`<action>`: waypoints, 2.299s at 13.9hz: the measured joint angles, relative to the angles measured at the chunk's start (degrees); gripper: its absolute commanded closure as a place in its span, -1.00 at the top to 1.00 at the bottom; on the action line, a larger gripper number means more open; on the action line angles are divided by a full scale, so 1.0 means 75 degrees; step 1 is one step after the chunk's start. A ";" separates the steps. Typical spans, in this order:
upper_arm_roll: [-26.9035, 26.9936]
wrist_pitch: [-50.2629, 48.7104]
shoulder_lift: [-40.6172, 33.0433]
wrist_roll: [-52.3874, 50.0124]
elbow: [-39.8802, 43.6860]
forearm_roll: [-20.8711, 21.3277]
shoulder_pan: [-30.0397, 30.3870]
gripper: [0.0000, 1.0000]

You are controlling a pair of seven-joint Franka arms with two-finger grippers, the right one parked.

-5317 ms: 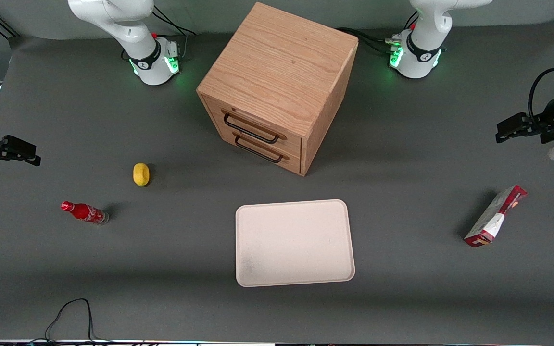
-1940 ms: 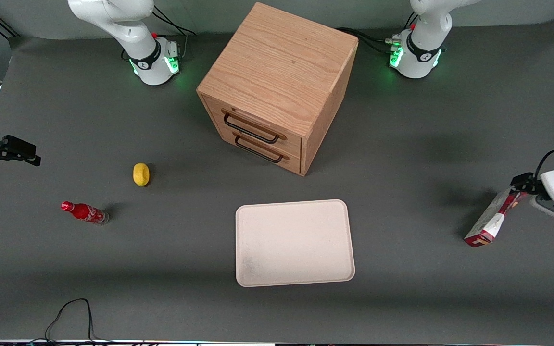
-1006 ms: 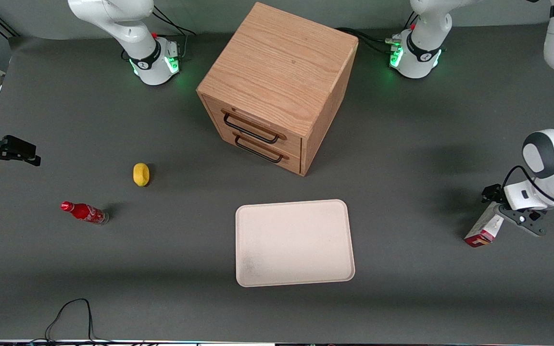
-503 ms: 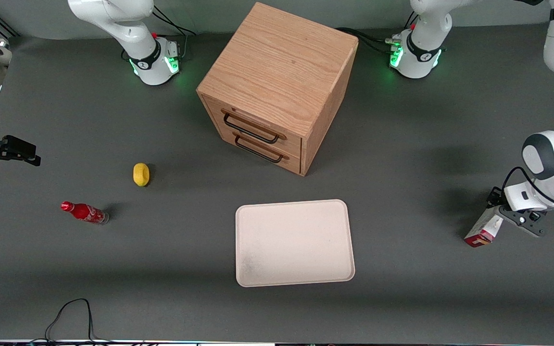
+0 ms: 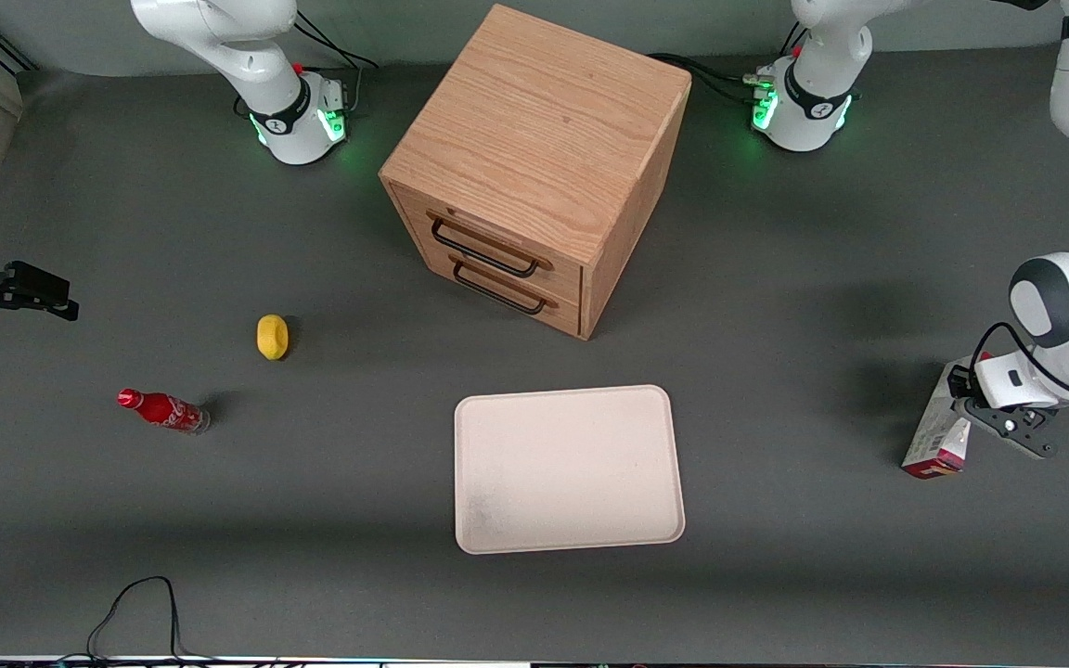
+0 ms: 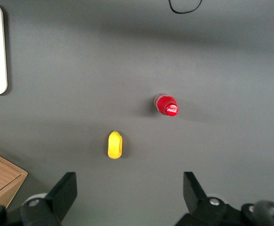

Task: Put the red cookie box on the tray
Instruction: 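Lift the cookie box upright with the left gripper, then carry the held cookie box over the cream tray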

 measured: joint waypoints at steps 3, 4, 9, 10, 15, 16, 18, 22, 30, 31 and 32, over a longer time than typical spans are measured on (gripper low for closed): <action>-0.0002 -0.0949 -0.0182 0.0000 0.0525 -0.0001 0.0000 -1.00; -0.0003 -0.1427 -0.0323 0.0000 0.0777 -0.0001 -0.0003 -1.00; 0.0002 -0.4459 -0.1299 -0.0003 0.2403 -0.0003 -0.0013 -1.00; 0.0010 -0.5098 -0.1415 -0.0003 0.2889 -0.0003 -0.0006 -1.00; 0.0047 -0.6621 -0.1545 -0.0007 0.4502 -0.0003 0.0022 -1.00; 0.0049 -0.6691 -0.1544 -0.0034 0.4587 -0.0003 0.0021 -1.00; 0.0024 -0.6713 -0.1520 -0.0668 0.4599 -0.0010 -0.0016 -1.00; -0.0057 -0.6713 -0.1455 -0.3290 0.4599 -0.0050 -0.0916 -1.00; -0.0129 -0.5944 -0.0474 -0.8806 0.5068 -0.0052 -0.3925 -1.00; -0.0154 -0.5893 -0.0181 -0.9235 0.5316 -0.0054 -0.4210 -1.00; -0.0213 -0.5798 0.0085 -0.9623 0.5562 -0.0053 -0.4426 -1.00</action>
